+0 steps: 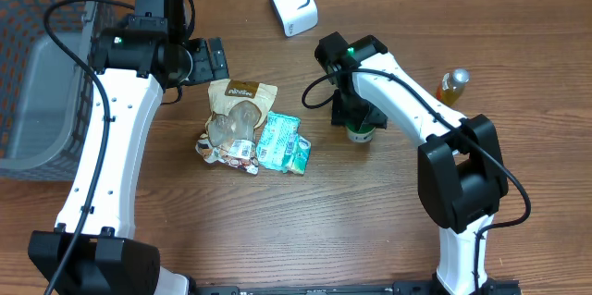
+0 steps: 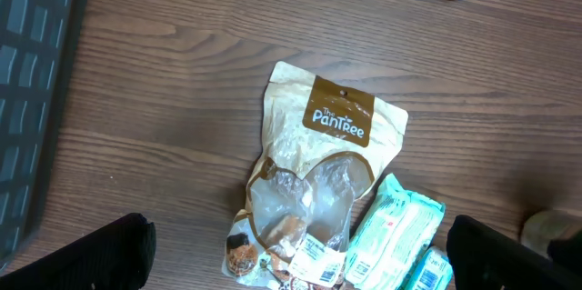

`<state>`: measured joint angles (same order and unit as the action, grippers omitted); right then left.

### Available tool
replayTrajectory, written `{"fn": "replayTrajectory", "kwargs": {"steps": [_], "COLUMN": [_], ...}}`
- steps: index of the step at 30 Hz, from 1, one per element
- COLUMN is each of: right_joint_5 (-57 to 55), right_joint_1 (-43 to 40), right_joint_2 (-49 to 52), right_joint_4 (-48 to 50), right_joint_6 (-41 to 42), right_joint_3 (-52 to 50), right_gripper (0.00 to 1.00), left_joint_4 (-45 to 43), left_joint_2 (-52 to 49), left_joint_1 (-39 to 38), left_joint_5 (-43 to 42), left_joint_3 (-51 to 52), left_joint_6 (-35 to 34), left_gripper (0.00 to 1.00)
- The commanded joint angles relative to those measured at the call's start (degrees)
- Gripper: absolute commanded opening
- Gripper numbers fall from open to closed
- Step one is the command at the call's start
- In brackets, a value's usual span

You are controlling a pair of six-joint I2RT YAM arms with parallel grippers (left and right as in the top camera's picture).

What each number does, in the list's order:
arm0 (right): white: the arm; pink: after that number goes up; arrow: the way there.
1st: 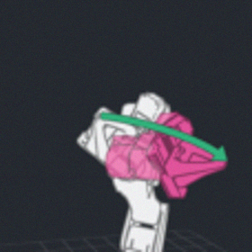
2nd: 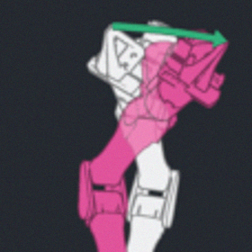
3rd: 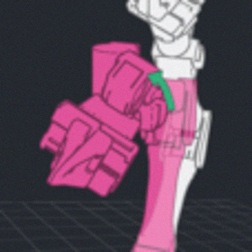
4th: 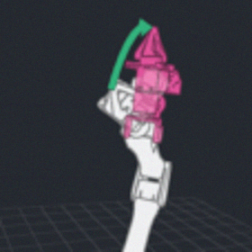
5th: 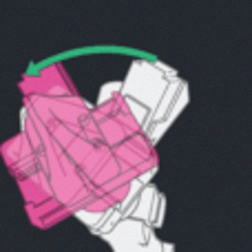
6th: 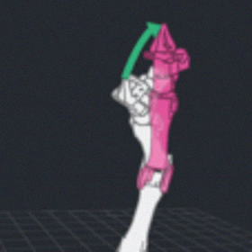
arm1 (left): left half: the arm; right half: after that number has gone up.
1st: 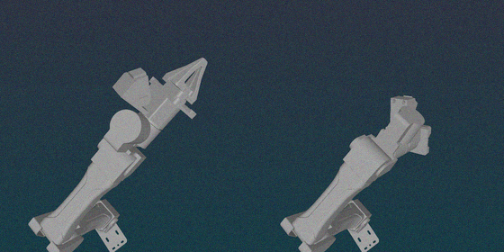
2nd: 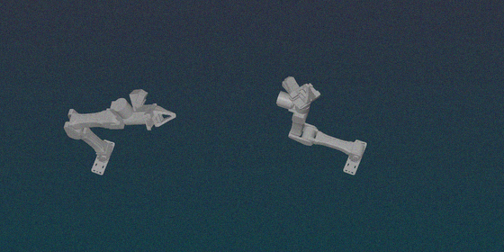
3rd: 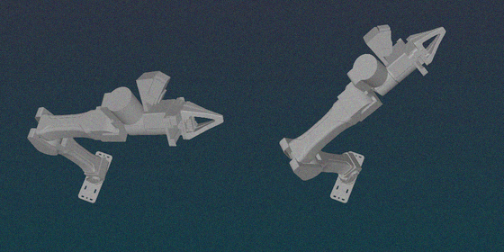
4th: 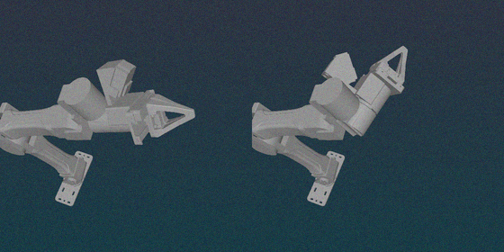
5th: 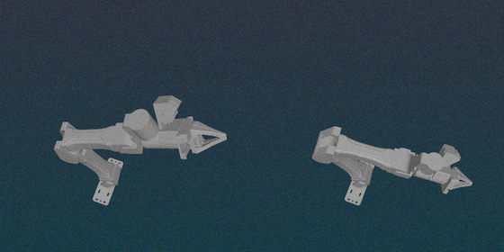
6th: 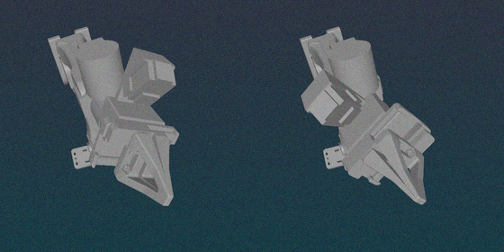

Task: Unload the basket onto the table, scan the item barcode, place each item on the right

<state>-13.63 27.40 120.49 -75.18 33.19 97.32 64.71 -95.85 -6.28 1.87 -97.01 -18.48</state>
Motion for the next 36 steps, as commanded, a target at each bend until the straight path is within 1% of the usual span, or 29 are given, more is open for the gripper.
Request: {"fn": "replayTrajectory", "kwargs": {"steps": [1, 9, 11, 13, 15, 17, 22, 23, 24, 25, 26, 29, 33, 36], "right_joint_5": [-4.74, -4.37, -1.07, 3.58, 7.43, 8.63, 8.61, 8.61, 8.61, 8.61, 8.63, 8.63, 8.61, 8.44], "right_joint_1": [-0.2, -0.2, -0.2, -0.2, -0.2, -0.2, -0.26, -0.26, -0.26, -0.26, -0.26, -0.26, -0.26, -0.26], "right_joint_2": [-0.85, -0.85, -0.85, -0.85, -0.85, -0.85, -0.85, -0.85, -0.85, -0.85, -0.85, -0.85, -0.85, -0.85], "right_joint_4": [1.44, 3.02, 3.13, 3.39, 3.63, 3.61, 3.58, 3.58, 3.58, 3.63, 3.85, 5.09, 6.82, 6.97], "right_joint_6": [-0.72, -0.96, -4.42, -9.14, -12.81, -13.97, -13.94, -13.94, -13.94, -13.94, -13.88, -10.97, -0.7, 2.6], "right_joint_3": [-0.35, -0.35, -0.35, -0.35, -0.35, -0.35, -0.35, -0.35, -0.35, -0.35, -0.35, -0.35, -0.35, -0.35], "right_gripper": [0.65, 0.65, 0.65, 0.69, 0.7, 0.7, 0.71, 0.72, 0.81, 1.0, 1.0, 1.0, 1.0, 1.0], "left_joint_4": [-0.22, -0.22, -0.22, -0.22, -0.24, -0.22, -0.22, -0.22, -0.24, -0.24, -0.22, -0.22, -0.22, -0.22], "left_joint_2": [-0.15, -0.15, -0.15, -0.15, -0.15, -0.15, -0.15, -0.15, -0.15, -0.15, -0.15, -0.15, -0.15, -0.15], "left_joint_1": [-0.11, -0.11, -0.11, -0.11, -0.11, -0.11, -0.11, -0.11, -0.11, -0.11, -0.11, -0.11, -0.11, -0.11], "left_joint_5": [-0.42, -0.42, -0.42, -0.39, -0.39, -0.39, -0.39, -0.39, -0.39, -0.42, -0.39, -0.42, -0.39, -0.42], "left_joint_3": [-0.52, -0.52, -0.52, -0.52, -0.52, -0.52, -0.52, -0.52, -0.52, -0.52, -0.52, -0.52, -0.52, -0.52], "left_joint_6": [-0.37, -0.37, -0.37, -0.37, -0.37, -0.37, -0.37, -0.37, -0.37, -0.37, -0.37, -0.37, -0.37, -0.37], "left_gripper": [1.0, 1.0, 1.0, 1.0, 1.0, 1.0, 1.0, 1.0, 1.0, 1.0, 1.0, 1.0, 1.0, 1.0]}}
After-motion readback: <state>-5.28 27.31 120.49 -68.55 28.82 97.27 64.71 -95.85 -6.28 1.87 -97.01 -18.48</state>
